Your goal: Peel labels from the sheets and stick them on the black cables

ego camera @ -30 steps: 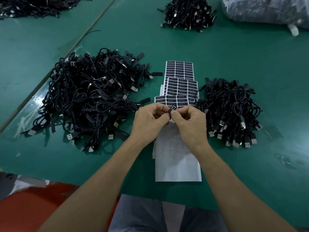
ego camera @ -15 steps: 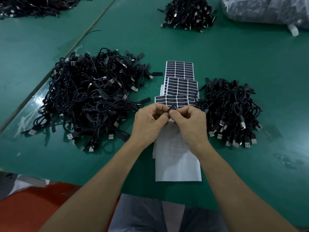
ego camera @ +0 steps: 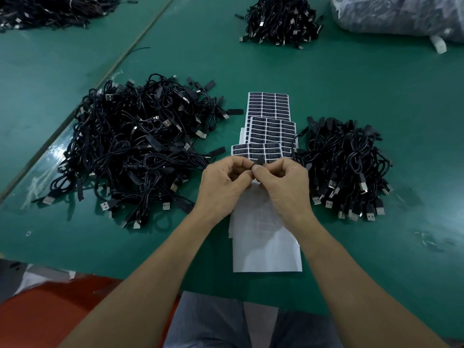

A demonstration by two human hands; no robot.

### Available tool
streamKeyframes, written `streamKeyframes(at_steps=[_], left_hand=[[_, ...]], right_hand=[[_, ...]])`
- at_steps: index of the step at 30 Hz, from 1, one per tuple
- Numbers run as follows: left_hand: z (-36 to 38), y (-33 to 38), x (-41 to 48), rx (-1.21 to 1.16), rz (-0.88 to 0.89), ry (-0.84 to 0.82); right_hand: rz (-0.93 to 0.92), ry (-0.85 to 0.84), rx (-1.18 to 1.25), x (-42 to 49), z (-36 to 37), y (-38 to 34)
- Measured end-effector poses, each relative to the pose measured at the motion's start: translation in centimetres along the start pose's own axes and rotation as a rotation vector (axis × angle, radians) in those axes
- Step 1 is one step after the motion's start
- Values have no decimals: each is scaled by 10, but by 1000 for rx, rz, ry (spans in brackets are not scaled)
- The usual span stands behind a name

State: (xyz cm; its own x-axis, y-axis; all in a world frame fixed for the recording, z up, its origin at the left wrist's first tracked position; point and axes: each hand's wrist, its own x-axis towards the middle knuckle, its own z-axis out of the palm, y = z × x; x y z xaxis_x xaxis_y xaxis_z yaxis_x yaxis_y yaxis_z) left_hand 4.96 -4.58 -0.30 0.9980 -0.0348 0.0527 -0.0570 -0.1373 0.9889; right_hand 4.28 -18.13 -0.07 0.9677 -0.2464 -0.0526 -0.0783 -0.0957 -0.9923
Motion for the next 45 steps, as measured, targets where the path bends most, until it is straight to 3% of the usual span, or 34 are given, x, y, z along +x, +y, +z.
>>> streamKeyframes(at_steps=[13, 23, 26, 30, 36, 42, 45], left_hand=[[-1, -2, -1, 70, 36, 4], [-5, 10, 5, 447, 117, -113], [-8, 15, 5, 525, 211, -29], [-7, 21, 5, 427, 272, 104], [-6, 46, 8, 19, 266, 213], [-12, 66, 9, -362, 183, 218], [-12, 72, 11, -496, 145, 190]], right_hand=[[-4, -127, 116, 5, -2, -2], [-36, -133, 133, 6, -4, -3], [0, -90, 167, 5, -3, -8], [-12, -152, 151, 2, -1, -16], [-231, -335, -323, -4, 8, -19], [-331, -278, -295, -7, 10, -23], [-286, -294, -248, -8, 12, -30]])
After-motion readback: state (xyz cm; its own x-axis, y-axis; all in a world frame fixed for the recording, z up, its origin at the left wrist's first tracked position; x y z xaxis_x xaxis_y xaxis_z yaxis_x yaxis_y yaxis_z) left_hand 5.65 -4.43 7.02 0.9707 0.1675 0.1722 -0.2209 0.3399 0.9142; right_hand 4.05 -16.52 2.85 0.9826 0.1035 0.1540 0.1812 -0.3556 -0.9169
